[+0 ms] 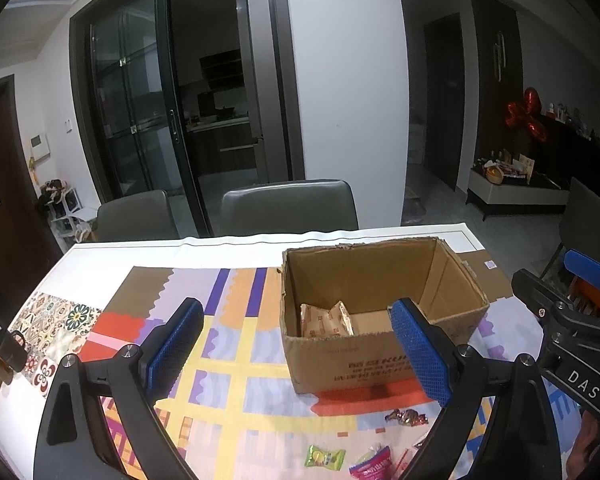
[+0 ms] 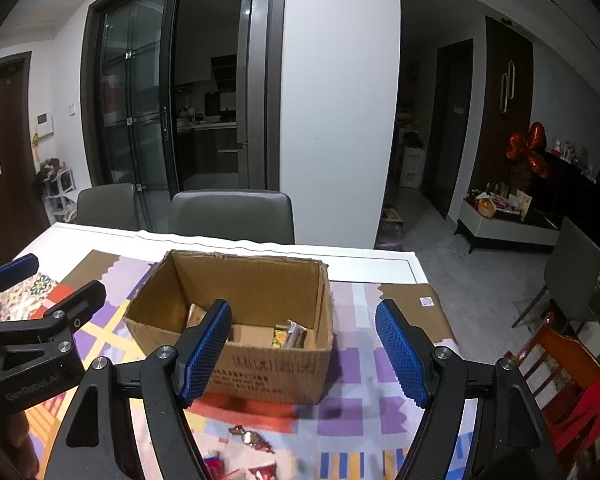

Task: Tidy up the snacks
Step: 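Withdraw both open tools from the box toward the remaining snacks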

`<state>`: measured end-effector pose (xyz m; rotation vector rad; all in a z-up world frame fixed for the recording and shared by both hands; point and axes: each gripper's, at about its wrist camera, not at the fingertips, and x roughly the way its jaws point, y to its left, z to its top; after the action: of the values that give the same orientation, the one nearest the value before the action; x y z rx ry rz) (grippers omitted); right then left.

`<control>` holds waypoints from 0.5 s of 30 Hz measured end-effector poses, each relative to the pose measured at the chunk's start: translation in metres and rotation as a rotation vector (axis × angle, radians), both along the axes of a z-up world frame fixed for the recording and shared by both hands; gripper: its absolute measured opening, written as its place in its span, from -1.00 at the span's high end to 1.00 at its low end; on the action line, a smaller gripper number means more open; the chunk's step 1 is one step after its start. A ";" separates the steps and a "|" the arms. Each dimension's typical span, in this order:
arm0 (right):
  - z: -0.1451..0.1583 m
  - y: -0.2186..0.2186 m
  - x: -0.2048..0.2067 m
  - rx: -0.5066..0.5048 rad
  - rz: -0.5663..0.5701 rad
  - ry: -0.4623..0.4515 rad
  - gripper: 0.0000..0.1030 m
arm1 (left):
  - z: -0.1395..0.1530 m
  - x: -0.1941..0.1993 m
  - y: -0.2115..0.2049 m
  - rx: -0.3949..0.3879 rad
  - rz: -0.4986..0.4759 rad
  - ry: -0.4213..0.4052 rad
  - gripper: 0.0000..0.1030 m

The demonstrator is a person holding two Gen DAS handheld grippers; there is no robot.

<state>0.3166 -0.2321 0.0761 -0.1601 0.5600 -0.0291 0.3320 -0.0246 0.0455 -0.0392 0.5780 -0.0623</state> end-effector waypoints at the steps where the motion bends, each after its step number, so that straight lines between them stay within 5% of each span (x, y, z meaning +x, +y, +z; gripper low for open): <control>1: -0.001 -0.001 -0.004 -0.001 -0.001 -0.001 -0.46 | -0.001 -0.004 0.000 0.001 -0.001 -0.001 -0.87; 15: -0.004 0.001 -0.028 -0.008 0.004 0.003 -0.46 | -0.006 -0.035 0.003 0.006 -0.008 0.004 -0.87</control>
<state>0.2883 -0.2308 0.0724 -0.1692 0.5629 -0.0270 0.2975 -0.0215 0.0392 -0.0316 0.5822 -0.0680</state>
